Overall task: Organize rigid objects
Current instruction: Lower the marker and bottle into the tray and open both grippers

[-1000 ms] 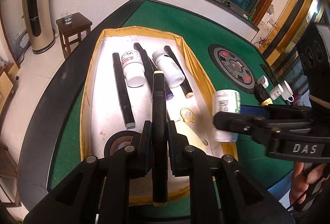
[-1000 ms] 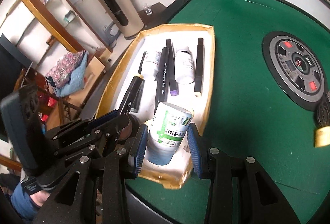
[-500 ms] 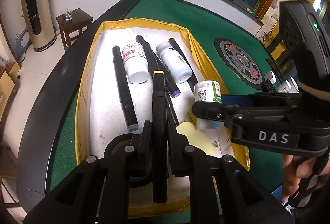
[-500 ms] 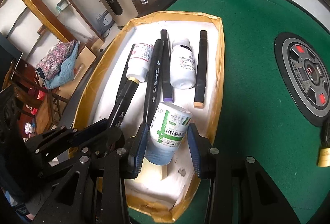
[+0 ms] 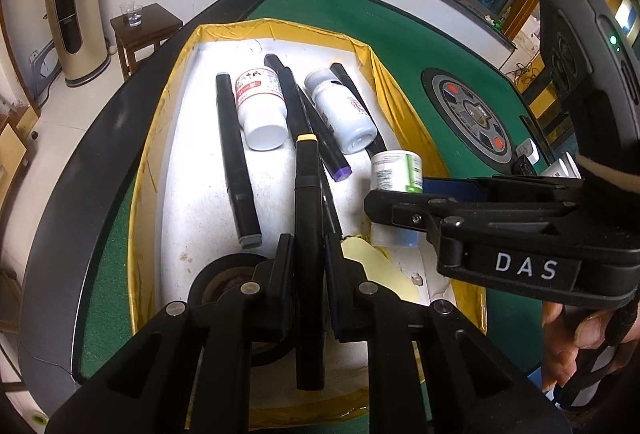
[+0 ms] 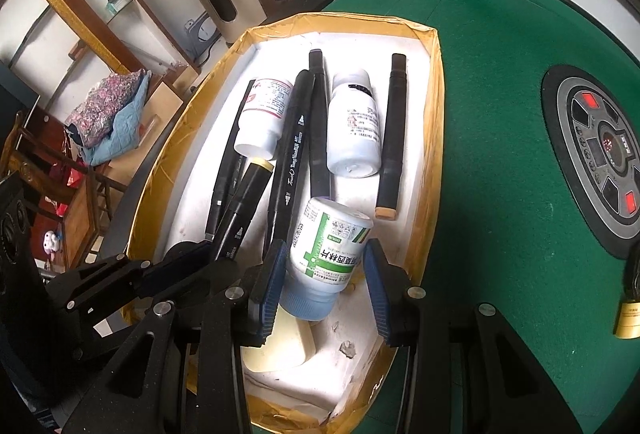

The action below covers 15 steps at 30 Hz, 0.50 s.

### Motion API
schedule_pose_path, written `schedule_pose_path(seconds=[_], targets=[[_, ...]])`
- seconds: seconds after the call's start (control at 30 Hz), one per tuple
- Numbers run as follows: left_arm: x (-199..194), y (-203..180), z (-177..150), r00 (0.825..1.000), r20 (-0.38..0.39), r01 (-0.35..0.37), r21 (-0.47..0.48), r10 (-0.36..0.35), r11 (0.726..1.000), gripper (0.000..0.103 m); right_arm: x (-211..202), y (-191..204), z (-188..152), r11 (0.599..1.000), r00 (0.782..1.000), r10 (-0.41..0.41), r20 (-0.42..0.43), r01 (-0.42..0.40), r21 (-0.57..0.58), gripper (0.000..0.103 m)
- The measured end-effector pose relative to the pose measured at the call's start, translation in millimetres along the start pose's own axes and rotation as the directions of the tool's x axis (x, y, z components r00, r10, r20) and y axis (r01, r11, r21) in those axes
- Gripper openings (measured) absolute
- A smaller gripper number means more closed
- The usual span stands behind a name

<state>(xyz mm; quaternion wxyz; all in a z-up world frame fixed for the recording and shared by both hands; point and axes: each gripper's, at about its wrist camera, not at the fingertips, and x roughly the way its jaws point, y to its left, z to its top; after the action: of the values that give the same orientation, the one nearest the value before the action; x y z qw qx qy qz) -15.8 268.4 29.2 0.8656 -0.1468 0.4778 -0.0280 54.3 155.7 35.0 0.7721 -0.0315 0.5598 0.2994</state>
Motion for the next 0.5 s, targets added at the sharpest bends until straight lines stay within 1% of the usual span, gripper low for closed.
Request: schedule_pose_path(seconds=[0.1, 0.17, 0.23, 0.33, 0.5], targets=[[-1, 0, 0, 1.000, 0.004, 0.002, -0.013, -0.002, 1.000, 0.019, -1, 0, 0, 1.000, 1.000, 0.006, 0.004, -0.006, -0.002, 0.037], [-3, 1, 0, 1.000, 0.008, 0.000, -0.024, 0.000, 1.000, 0.026, -2, 0, 0, 1.000, 1.000, 0.010, 0.008, -0.010, -0.007, 0.039], [-8, 2, -1, 1.000, 0.019, 0.002, -0.032, -0.001, 0.999, 0.030, -4, 1, -1, 1.000, 1.000, 0.011, 0.014, -0.011, -0.006, 0.040], [-13, 0, 0, 1.000, 0.031, 0.003, -0.035, -0.002, 0.999, 0.030, -10, -1, -3, 1.000, 0.999, 0.024, 0.026, -0.025, 0.001, 0.040], [-23, -9, 1, 0.999, 0.054, 0.004, -0.028, -0.003, 1.000, 0.030, -31, -10, -11, 0.997, 0.995, 0.068, 0.071, -0.070, 0.035, 0.040]])
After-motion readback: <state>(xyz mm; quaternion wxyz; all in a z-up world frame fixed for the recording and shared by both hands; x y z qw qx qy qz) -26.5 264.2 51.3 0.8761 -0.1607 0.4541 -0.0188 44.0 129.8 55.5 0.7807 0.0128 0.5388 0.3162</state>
